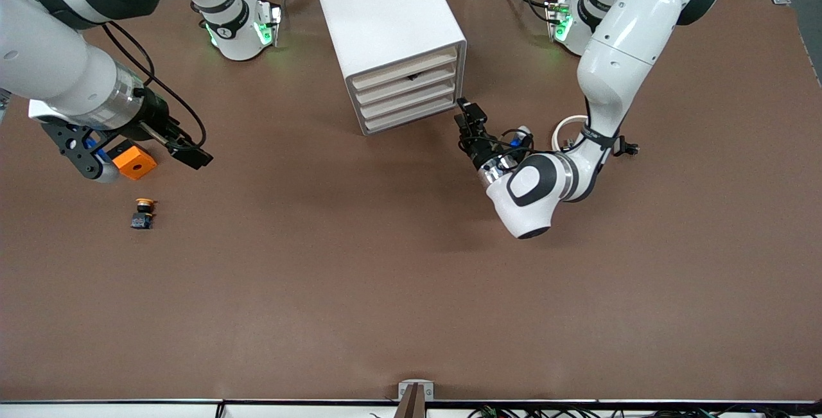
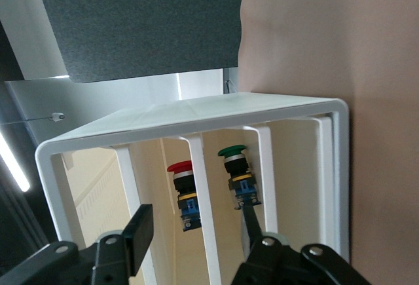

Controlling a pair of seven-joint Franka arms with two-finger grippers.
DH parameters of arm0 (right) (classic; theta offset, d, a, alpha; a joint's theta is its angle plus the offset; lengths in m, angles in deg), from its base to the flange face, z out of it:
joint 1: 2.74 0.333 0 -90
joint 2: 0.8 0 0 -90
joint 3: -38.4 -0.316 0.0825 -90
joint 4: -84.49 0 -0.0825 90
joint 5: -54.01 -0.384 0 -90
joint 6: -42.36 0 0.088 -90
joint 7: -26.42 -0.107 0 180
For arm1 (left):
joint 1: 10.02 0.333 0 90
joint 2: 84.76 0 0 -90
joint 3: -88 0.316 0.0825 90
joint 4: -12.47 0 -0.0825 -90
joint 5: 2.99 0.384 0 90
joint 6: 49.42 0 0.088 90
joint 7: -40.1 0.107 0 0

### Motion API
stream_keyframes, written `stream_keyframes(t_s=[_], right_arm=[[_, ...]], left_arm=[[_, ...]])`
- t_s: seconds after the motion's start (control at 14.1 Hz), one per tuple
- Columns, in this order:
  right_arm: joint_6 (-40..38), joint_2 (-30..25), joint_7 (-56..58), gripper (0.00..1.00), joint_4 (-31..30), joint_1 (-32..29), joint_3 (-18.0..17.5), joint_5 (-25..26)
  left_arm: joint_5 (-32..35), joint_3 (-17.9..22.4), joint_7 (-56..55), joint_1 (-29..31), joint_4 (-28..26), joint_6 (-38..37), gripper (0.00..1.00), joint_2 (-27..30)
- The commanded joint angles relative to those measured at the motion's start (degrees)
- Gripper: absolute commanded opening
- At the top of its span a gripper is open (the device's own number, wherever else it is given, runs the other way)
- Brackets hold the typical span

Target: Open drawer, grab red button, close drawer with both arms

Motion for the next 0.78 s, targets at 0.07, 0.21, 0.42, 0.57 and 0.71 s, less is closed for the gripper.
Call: stream_keyframes(t_s=[0.07,0.21,0.42,0.57,0.71], right_arm=[[-0.4,1.0,-0.6,1.0,1.8,1.8,0.5,-0.6],[-0.2,1.3,-1.1,1.0,1.8,2.9,0.6,-0.4],[-0.2,1.7,-1.1,1.0,1.8,3.7,0.6,-0.1],[-0.2,1.7,-1.2,1.0,1.8,4.3,0.6,0.2],[-0.1,1.7,-1.2,1.0,1.8,4.5,0.6,0.3]], left_arm=[[-2.3,0.1,-1.1,-2.3,-1.0,-0.1,0.61,-0.3],[-2.9,0.2,-1.1,-3.6,-2.2,0.4,0.6,-0.4],[-3.0,0.1,-1.1,-4.6,-5.0,0.4,0.54,0.0],[-3.0,0.1,-1.1,-5.4,-5.9,0.4,0.54,0.1],[-3.0,0.1,-1.2,-6.4,-6.6,0.4,0.5,0.2]])
